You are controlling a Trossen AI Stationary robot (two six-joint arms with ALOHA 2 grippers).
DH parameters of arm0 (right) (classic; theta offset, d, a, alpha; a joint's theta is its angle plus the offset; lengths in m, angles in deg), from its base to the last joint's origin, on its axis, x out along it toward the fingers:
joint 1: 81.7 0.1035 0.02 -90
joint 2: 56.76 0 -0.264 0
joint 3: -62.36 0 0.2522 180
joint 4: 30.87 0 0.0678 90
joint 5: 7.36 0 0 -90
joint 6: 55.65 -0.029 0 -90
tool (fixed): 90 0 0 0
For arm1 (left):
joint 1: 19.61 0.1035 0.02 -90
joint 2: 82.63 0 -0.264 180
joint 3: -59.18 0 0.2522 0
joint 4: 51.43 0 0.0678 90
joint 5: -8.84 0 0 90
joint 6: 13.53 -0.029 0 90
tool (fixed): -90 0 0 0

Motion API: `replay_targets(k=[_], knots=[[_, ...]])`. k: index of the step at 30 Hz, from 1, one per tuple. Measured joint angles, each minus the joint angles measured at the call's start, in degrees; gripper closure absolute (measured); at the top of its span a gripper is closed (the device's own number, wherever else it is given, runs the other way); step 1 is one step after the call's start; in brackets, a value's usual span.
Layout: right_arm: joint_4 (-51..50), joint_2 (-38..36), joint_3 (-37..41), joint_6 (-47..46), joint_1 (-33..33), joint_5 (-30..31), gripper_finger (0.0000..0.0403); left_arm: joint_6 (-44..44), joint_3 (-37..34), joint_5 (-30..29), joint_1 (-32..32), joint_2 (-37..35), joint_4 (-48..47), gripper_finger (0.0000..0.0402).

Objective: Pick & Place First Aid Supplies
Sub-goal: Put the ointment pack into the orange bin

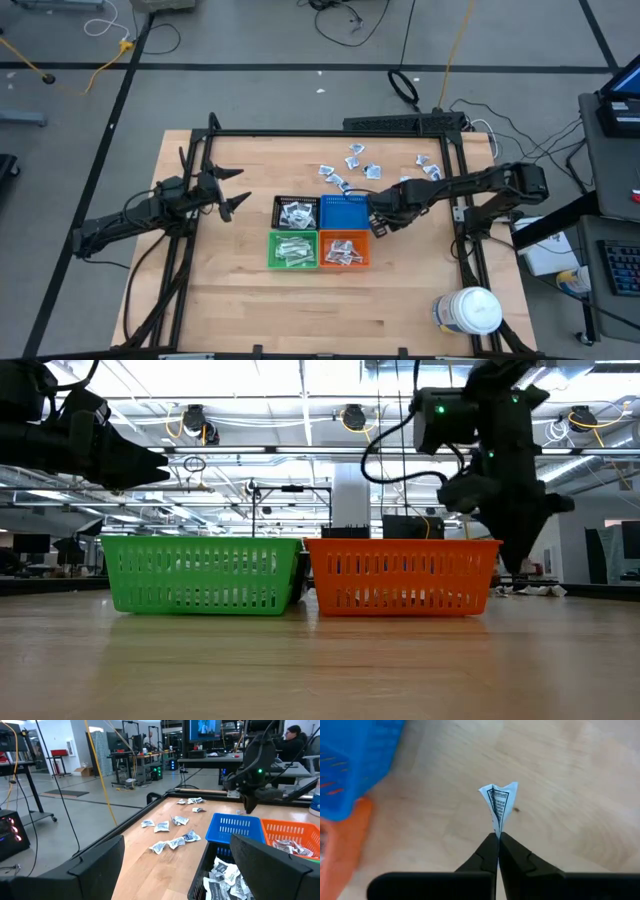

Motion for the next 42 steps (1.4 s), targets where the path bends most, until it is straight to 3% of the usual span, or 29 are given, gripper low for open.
replay_targets(k=[12, 24, 42], knots=[[-18.06, 0.01, -11.41, 15.18, -0.02, -2.91, 0.0402, 0.0, -0.02, 0.0, -0.02, -0.01, -0.01, 0.0036], [-25.29, 0.23, -16.51, 27.15, 0.7, -5.91, 0.0403, 0.0, -0.01, 0.0, -0.02, -0.01, -0.01, 0.0036], [-25.78, 18.26, -39.12, 37.33, 6.47, -5.95, 0.0403, 0.0, 0.0, 0.0, 0.0, 0.0, 0.01, 0.0036]])
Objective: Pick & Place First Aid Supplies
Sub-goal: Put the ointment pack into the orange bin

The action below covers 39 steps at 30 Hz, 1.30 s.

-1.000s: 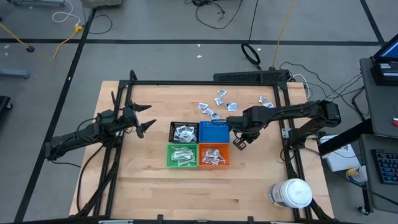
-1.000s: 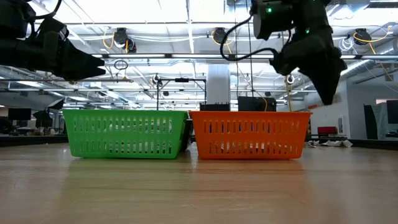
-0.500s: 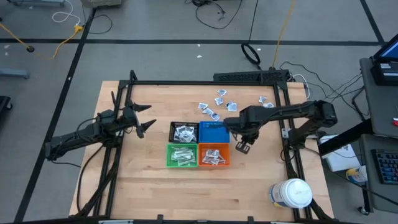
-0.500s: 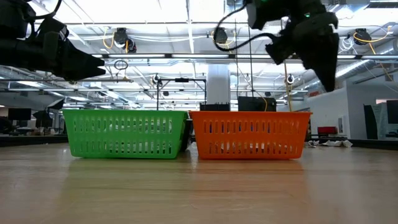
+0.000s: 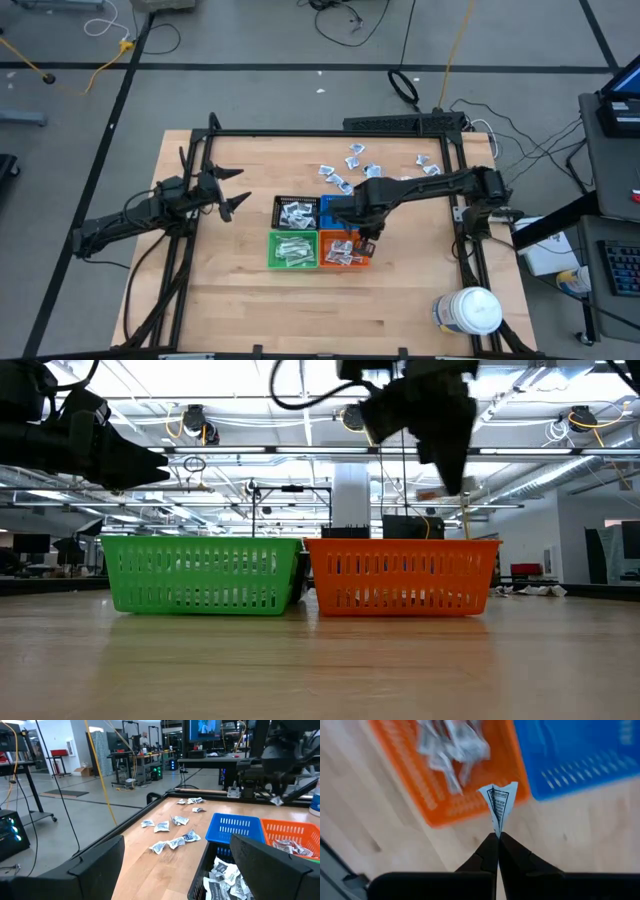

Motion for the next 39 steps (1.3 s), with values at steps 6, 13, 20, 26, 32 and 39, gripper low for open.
replay_targets(k=[6, 13, 20, 26, 32, 39], knots=[[-4.15, 6.41, -10.22, 3.98, 1.23, -0.08, 0.0403, 0.0, -0.01, 0.0, -0.02, 0.01, -0.01, 0.0036], [-6.92, 10.74, -19.47, 5.26, 1.46, -0.02, 0.0403, 0.0, 0.0, 0.0, -0.02, 0.0, -0.01, 0.0036], [-5.28, 14.2, -18.96, 5.26, 1.83, 0.26, 0.0403, 0.0, 0.0, -0.01, -0.01, 0.01, 0.0, 0.0036], [-3.25, 18.08, -18.88, 5.73, 2.51, 0.17, 0.0403, 0.0, 0.0, 0.0, -0.02, -0.01, 0.0, 0.0036], [-2.31, 21.65, -18.86, 6.97, 3.09, 0.15, 0.0403, -0.02, 0.0, 0.0, 0.0, 0.01, -0.01, 0.0036], [-1.31, 23.0, -18.86, 6.97, 3.45, 0.07, 0.0396, 0.0, -0.01, 0.0, -0.01, -0.01, -0.01, 0.0036]])
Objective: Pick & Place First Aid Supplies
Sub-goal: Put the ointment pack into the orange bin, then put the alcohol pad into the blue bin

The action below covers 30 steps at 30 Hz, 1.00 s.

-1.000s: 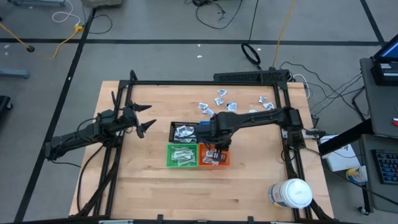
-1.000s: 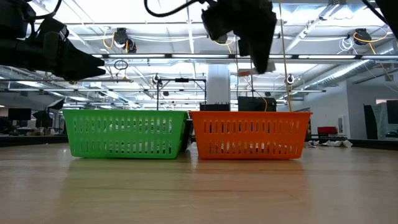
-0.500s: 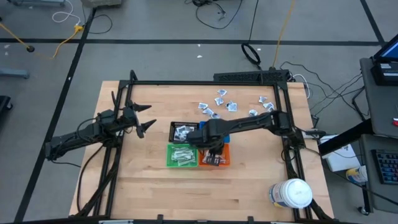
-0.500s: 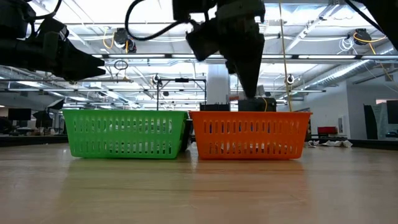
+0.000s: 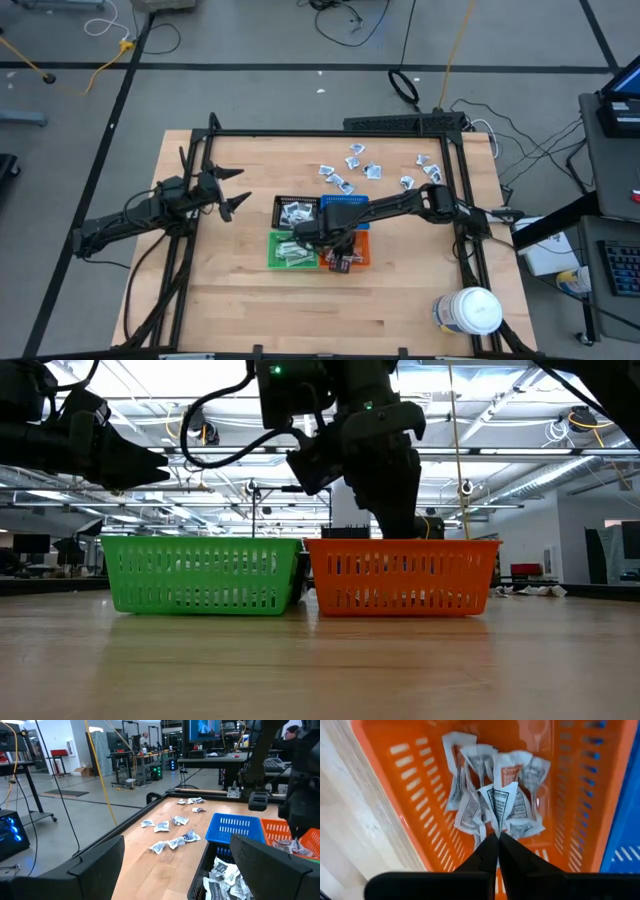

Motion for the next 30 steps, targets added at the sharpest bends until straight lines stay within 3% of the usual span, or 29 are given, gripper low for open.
replay_targets(k=[7, 15, 19, 30], knots=[[0.64, -0.09, 0.0, 1.07, -0.06, -0.08, 0.0365, 0.0, 0.01, 0.0, 0.01, 0.01, 0.0, 0.0036], [0.92, -0.09, 0.0, 1.49, 0.2, 0.26, 0.0246, 0.0, 0.01, -0.02, -0.01, 0.0, 0.0, 0.0037], [0.94, -0.93, 0.07, 1.44, 0.17, 0.35, 0.0205, 0.0, 0.01, 0.0, 0.01, -0.01, 0.0, 0.0036], [1.38, -7.24, 0.04, 2.51, -1.99, 0.31, 0.0191, 0.0, 0.0, -0.02, 0.0, 0.01, -0.01, 0.0036]])
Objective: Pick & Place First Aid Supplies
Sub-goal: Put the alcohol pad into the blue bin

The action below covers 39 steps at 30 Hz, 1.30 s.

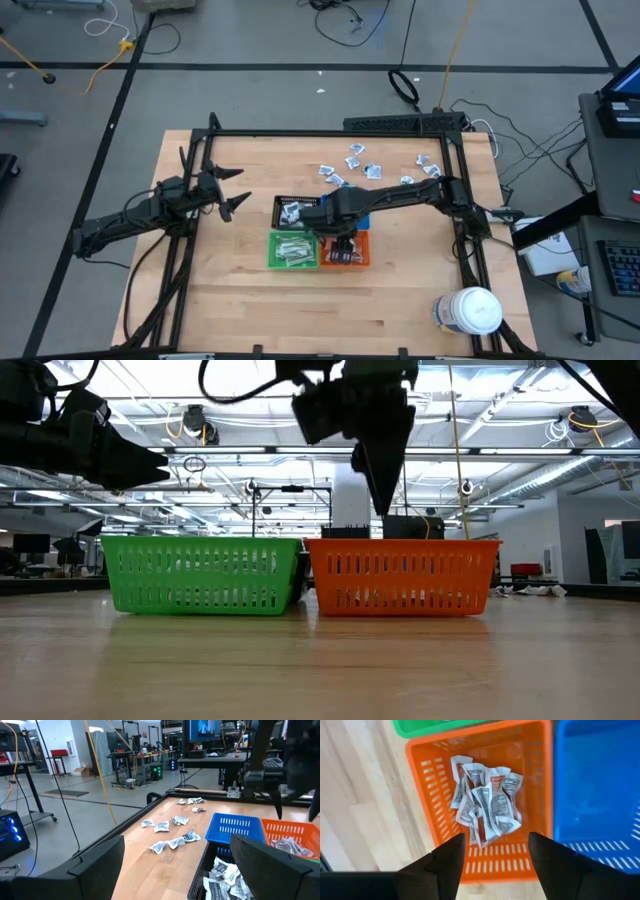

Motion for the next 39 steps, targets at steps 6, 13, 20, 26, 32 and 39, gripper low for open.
replay_targets(k=[6, 13, 20, 26, 32, 39], knots=[[0.2, -2.29, 0.0, -0.21, -1.07, 0.06, 0.0191, -0.01, 0.0, 0.0, 0.01, 0.0, 0.01, 0.0036], [2.41, -3.54, 4.59, -8.22, -3.67, -0.25, 0.0197, 0.0, 0.0, 0.0, 0.01, 0.0, 0.01, 0.0036], [8.37, -10.85, 17.02, -15.6, -9.66, -0.24, 0.0198, 0.0, 0.01, 0.0, 0.01, 0.01, -0.01, 0.0036], [14.55, -19.91, 29.05, -17.8, -15.99, -0.18, 0.0198, 0.0, 0.01, 0.0, -0.01, -0.01, 0.01, 0.0036], [16.44, -28.06, 39.35, -17.32, -23.98, 2.03, 0.0201, -0.02, 0.01, 0.0, 0.01, 0.0, 0.01, 0.0036], [15.73, -34.2, 45.73, -16.7, -34.02, 10.74, 0.0202, 0.0, 0.01, 0.0, -0.01, 0.0, 0.01, 0.0036]])
